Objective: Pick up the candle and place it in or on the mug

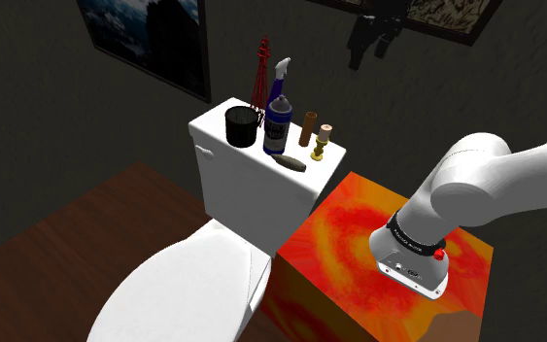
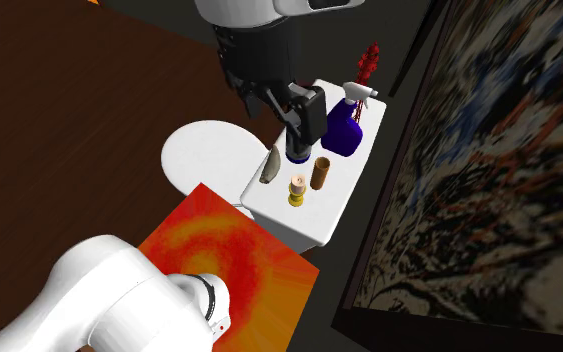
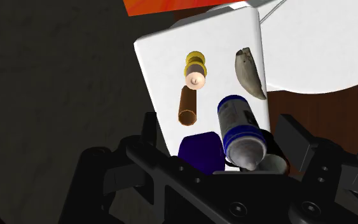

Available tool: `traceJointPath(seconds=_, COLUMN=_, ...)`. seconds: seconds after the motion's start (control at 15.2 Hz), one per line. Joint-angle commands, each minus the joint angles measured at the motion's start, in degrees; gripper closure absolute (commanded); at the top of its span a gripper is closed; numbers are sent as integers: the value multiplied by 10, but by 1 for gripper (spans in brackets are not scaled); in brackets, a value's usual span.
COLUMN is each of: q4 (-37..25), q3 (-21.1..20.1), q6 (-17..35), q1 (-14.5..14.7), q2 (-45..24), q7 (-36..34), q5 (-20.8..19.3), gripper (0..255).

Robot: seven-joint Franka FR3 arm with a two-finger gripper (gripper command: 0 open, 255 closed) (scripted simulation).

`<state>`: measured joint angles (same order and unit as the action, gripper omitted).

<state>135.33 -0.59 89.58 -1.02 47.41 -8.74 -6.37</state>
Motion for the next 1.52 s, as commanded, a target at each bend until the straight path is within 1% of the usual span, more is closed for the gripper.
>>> traceJointPath(seconds=0.0, q4=0, q3=0, q6=0, q1=0, q2=0, q7=0, q5=0, gripper=0)
traceJointPath(seconds=0.26, q4=72, q3=18, q6=71, q1=1, q2=-4, q7=11, q5=0, gripper=0)
traceJointPath(seconds=0.53, q4=135, q3=36, q6=146, q1=2, q2=-22, q7=22, q5=-1, gripper=0)
traceJointPath(seconds=0.79, q4=188, q3=54, q6=228, q1=2, q2=-57, q7=35, q5=-2, gripper=0)
traceJointPath(seconds=1.06, q4=230, q3=73, q6=316, q1=3, q2=-110, q7=50, q5=-2, gripper=0)
traceJointPath(seconds=1.45, q4=260, q3=78, q6=375, q1=2, q2=-139, q7=49, q5=-7, gripper=0)
